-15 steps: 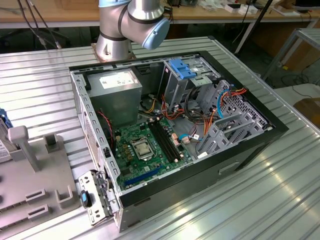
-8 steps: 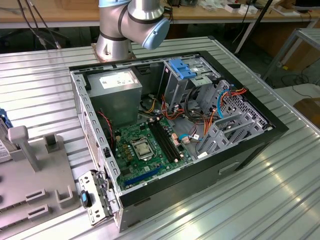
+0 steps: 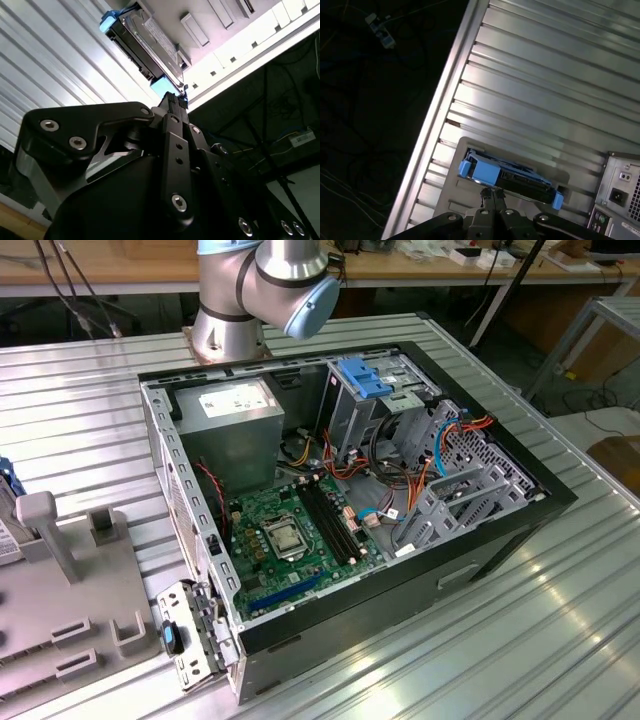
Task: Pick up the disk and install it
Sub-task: 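Pick up the disk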
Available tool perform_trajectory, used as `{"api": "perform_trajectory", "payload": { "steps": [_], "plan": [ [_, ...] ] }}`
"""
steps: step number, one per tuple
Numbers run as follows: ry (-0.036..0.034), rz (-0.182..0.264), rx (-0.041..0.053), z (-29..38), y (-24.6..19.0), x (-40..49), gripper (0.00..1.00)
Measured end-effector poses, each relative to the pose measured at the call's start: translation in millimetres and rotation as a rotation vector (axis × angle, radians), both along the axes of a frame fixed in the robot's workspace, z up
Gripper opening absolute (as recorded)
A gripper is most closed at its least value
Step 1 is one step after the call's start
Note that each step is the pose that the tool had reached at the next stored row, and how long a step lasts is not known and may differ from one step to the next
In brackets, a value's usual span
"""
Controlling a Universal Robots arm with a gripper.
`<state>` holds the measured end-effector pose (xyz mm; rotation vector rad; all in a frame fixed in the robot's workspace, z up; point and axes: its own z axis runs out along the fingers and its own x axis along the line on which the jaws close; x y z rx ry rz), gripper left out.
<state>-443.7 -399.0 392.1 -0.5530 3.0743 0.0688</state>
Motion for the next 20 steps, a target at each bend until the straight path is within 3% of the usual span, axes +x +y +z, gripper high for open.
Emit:
{"api": "perform_trajectory", "payload": {
  "steps": [12,20],
  "plan": [
    [0.0000,0.172,0.0000,0.0,0.0,0.0,0.11],
    [0.0000,0.322,0.0000,0.0,0.0,0.0,0.11]
  ]
}}
